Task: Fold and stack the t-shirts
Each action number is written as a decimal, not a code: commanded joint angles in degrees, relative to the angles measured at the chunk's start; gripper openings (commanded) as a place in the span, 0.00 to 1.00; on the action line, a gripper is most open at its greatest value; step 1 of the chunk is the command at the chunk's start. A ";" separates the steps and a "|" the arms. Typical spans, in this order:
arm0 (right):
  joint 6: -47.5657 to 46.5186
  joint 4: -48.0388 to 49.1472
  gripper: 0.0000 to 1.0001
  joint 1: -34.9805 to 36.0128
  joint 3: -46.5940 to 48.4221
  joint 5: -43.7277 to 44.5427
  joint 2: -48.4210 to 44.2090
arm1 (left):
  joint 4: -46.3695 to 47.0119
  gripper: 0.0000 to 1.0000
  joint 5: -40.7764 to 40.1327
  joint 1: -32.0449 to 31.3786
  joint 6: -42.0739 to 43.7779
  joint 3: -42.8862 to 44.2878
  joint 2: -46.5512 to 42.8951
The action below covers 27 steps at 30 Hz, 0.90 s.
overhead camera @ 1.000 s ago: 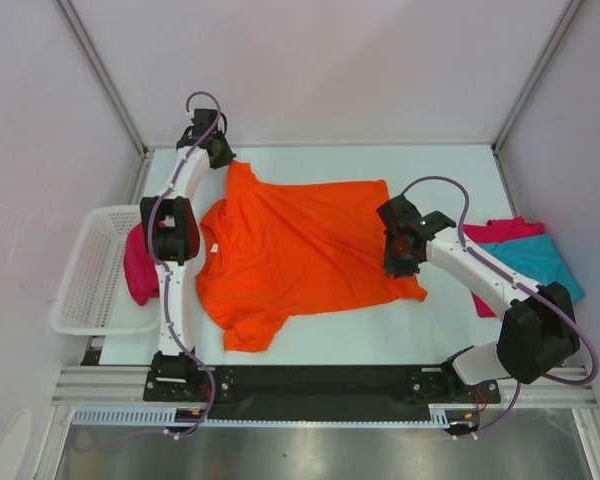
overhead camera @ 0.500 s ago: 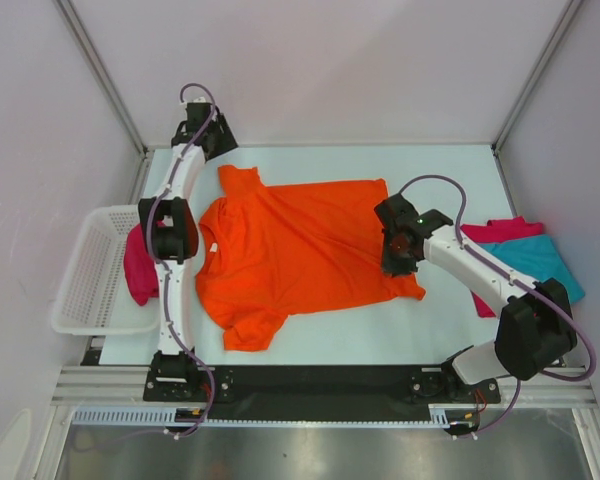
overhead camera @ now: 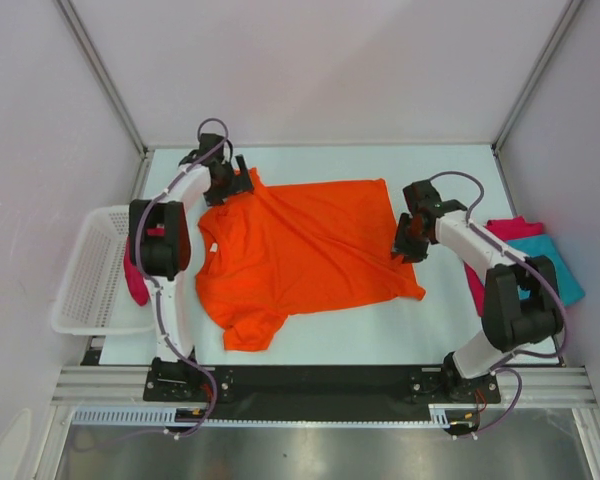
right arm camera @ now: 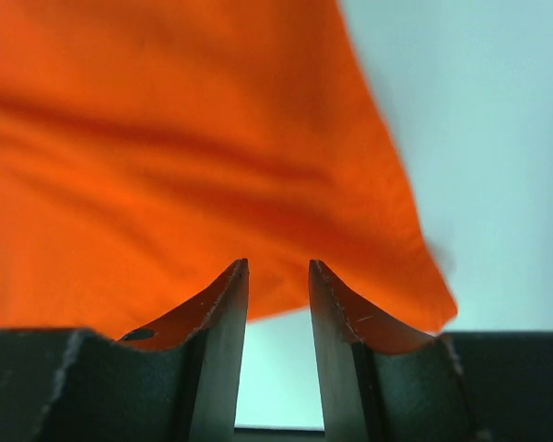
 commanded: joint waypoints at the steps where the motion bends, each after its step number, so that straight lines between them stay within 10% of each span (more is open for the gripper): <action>1: -2.33 7.07 0.39 -5.47 3.08 -6.18 5.63 | 3.57 1.00 -0.15 -4.97 0.85 -11.25 -15.22; 27: -1.98 9.01 0.38 -10.05 7.05 0.32 15.05 | 4.81 1.00 3.89 -16.75 -4.77 -51.99 -53.72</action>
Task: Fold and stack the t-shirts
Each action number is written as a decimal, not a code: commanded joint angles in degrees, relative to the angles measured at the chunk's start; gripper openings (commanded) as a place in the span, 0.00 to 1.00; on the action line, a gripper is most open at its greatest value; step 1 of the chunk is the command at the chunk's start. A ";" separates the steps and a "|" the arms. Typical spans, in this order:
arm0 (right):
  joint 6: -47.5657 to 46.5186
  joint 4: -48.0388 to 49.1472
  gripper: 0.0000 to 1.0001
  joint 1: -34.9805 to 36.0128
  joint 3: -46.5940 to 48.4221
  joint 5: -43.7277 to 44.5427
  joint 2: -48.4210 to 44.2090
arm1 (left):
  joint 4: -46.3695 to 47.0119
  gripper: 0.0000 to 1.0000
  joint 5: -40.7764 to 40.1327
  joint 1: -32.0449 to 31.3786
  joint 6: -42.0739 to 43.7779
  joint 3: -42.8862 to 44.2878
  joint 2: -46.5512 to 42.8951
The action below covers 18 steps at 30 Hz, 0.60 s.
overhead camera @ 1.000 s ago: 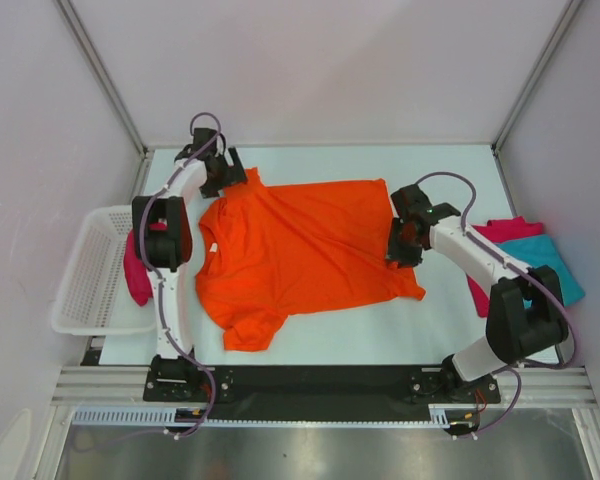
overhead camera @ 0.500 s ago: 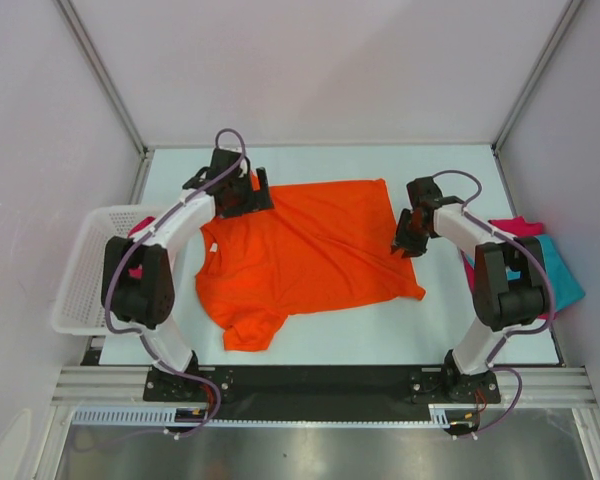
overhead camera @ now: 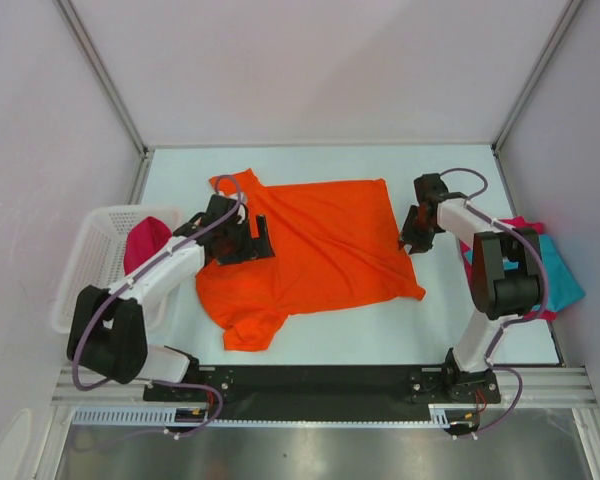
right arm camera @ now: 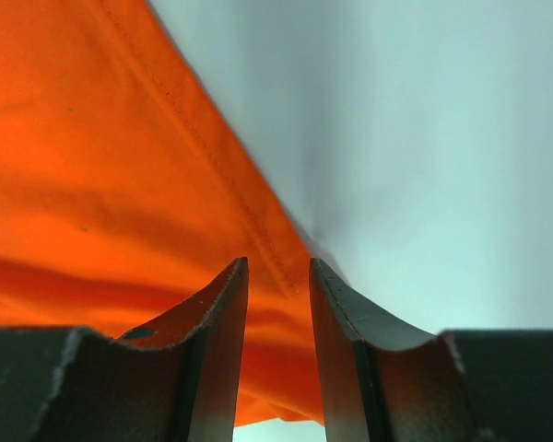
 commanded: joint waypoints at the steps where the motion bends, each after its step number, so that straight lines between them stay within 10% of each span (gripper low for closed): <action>1: 0.51 0.77 0.38 -0.36 2.39 2.53 1.43 | 0.44 0.99 1.38 0.01 -1.39 0.01 -6.08; 8: 0.77 0.60 0.37 -0.36 1.25 3.85 3.80 | -1.23 1.00 3.67 0.01 -1.21 1.24 -8.55; 12: 0.86 1.12 0.00 -0.54 -0.50 4.46 4.68 | -1.76 0.99 3.93 0.18 -0.95 1.24 -9.60; 18: 2.00 1.30 0.00 -0.80 -1.12 10.42 3.19 | -1.67 0.99 4.81 0.10 -0.77 1.33 -10.22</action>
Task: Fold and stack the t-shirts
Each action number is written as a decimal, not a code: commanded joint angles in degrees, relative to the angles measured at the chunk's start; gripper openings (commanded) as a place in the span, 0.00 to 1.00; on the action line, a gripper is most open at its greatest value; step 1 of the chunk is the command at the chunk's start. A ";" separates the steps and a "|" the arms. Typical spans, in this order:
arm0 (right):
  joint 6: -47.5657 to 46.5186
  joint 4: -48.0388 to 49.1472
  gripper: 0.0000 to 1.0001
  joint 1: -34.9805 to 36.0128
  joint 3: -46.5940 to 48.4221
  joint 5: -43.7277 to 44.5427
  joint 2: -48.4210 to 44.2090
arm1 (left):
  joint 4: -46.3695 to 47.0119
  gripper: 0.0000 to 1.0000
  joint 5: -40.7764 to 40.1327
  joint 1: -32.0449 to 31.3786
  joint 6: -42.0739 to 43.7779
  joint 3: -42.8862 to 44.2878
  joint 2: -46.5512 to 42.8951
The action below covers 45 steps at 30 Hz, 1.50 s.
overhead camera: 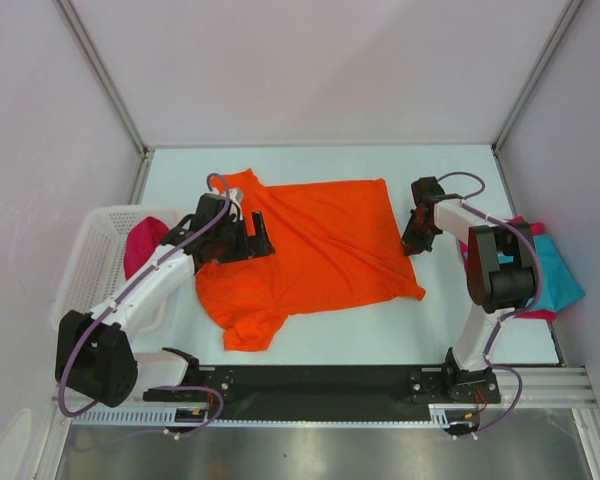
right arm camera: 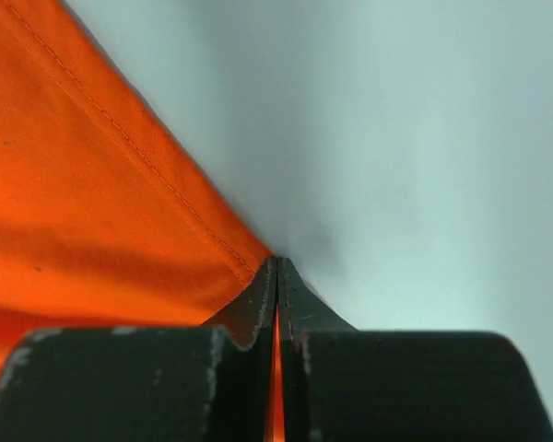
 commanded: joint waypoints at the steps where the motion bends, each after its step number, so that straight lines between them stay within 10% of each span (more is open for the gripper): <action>1: 1.26 0.34 0.00 -0.58 -1.12 8.78 -1.35 | 0.53 1.00 1.97 0.10 -0.12 1.61 -2.26; 17: 1.00 -5.11 0.00 -4.10 3.88 18.72 -2.16 | 2.29 1.00 3.55 0.18 0.41 -0.67 -1.30; 21: 0.38 -4.94 0.41 -3.66 3.98 15.57 -2.68 | 2.12 1.00 3.29 0.18 0.15 -0.94 -2.17; 32: 1.79 -8.63 0.43 -0.68 1.44 11.61 -15.59 | -0.34 1.00 4.08 -0.17 -5.55 -7.69 -11.91; 42: 8.90 -11.97 0.47 6.69 -24.84 3.87 -39.67 | -13.07 1.00 2.23 -6.40 -14.87 -17.91 -31.00; 45: 12.24 -14.42 0.59 11.18 -22.05 4.23 -41.62 | -16.59 0.99 0.13 -8.77 -16.90 -14.48 -32.76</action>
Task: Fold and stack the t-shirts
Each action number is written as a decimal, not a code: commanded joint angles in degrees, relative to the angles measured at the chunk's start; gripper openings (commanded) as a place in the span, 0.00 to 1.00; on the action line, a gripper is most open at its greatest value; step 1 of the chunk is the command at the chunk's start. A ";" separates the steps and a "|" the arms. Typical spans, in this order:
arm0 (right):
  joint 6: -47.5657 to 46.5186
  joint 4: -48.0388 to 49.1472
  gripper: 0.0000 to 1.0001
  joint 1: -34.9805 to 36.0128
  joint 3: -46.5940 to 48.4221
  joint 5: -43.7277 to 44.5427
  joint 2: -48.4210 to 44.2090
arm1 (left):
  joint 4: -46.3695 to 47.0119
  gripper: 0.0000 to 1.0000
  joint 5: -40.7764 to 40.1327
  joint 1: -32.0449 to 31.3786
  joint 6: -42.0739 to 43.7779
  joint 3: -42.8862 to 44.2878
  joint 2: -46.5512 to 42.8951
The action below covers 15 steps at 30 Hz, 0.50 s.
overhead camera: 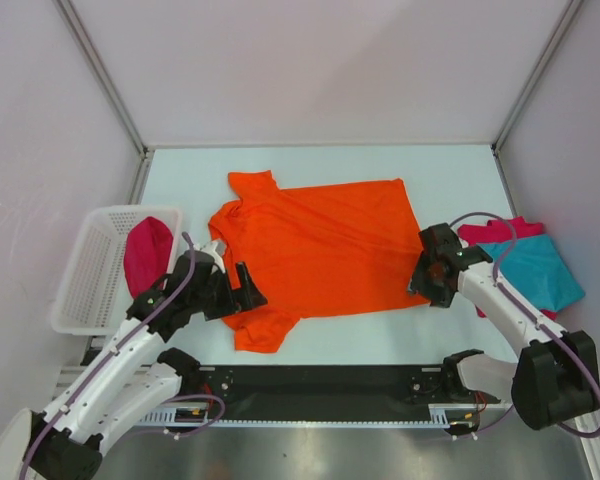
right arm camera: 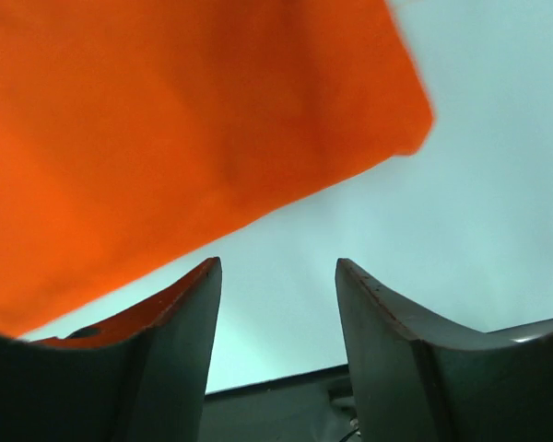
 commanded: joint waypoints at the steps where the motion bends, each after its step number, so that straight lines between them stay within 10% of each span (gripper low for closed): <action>1: 5.43 -2.28 0.56 4.26 3.27 -4.05 -2.93 | -5.85 1.00 -3.52 -2.81 -4.64 4.86 -1.81; 15: 7.89 -2.28 0.52 5.85 6.79 -1.52 0.06 | -10.60 0.99 -10.39 -14.50 -9.64 3.47 4.68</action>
